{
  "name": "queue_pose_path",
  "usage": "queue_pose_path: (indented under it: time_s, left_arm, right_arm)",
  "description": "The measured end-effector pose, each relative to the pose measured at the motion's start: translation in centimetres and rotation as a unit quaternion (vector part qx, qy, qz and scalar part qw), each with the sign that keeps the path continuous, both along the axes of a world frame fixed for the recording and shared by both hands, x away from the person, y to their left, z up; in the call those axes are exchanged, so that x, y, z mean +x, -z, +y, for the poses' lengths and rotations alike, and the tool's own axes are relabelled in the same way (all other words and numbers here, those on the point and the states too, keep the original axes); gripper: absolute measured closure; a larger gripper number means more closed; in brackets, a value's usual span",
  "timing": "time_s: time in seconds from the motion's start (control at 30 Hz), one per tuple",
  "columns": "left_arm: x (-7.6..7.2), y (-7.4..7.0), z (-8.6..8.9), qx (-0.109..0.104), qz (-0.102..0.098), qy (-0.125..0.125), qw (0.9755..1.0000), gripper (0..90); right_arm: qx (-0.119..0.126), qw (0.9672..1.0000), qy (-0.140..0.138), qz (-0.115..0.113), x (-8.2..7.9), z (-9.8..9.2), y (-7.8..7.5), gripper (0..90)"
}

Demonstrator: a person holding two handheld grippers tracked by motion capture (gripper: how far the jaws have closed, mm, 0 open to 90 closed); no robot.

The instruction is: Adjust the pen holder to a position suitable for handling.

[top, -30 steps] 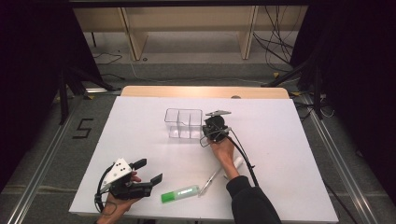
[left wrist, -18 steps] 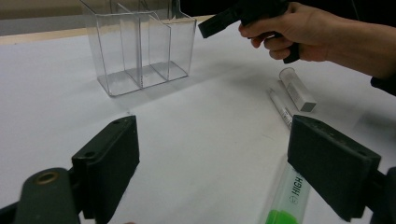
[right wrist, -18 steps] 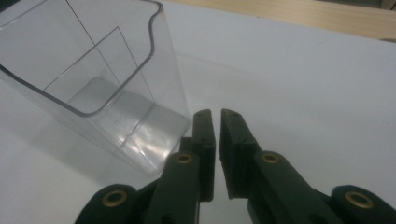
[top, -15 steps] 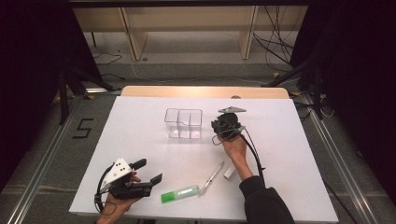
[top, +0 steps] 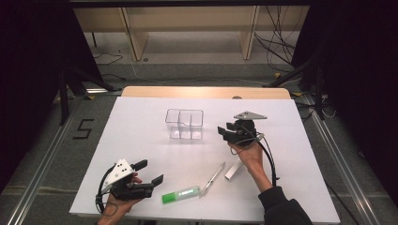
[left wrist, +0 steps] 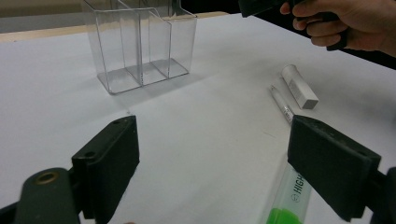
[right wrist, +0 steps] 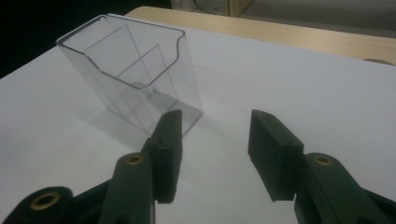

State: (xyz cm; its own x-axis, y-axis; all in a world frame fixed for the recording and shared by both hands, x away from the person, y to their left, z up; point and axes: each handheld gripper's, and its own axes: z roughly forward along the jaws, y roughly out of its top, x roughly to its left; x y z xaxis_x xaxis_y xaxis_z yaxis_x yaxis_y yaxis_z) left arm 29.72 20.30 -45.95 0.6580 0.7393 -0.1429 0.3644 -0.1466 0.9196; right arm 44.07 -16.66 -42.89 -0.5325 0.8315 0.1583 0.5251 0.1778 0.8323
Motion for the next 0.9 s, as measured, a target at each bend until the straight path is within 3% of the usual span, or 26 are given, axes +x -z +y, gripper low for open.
queue_pose_path:
  time_s: [0.1, 0.43, 0.9]
  left_arm:
    - [0.0, 0.0, 0.0, 0.002, 0.001, 0.0, 1.0, 16.6]
    - [0.1, 0.1, 0.0, 0.003, 0.002, 0.0, 1.0, 16.6]
    - [0.0, 0.1, 0.0, 0.003, 0.002, -0.001, 1.0, 16.6]
  right_arm:
    - [-0.003, 0.9999, -0.01, -0.003, -0.9, -0.4, -0.2, 48.4]
    - [0.002, 0.9997, -0.022, -0.011, -2.6, -1.1, -0.4, 41.3]
    - [-0.001, 0.9994, -0.029, -0.017, -4.1, -1.6, -0.6, 36.2]
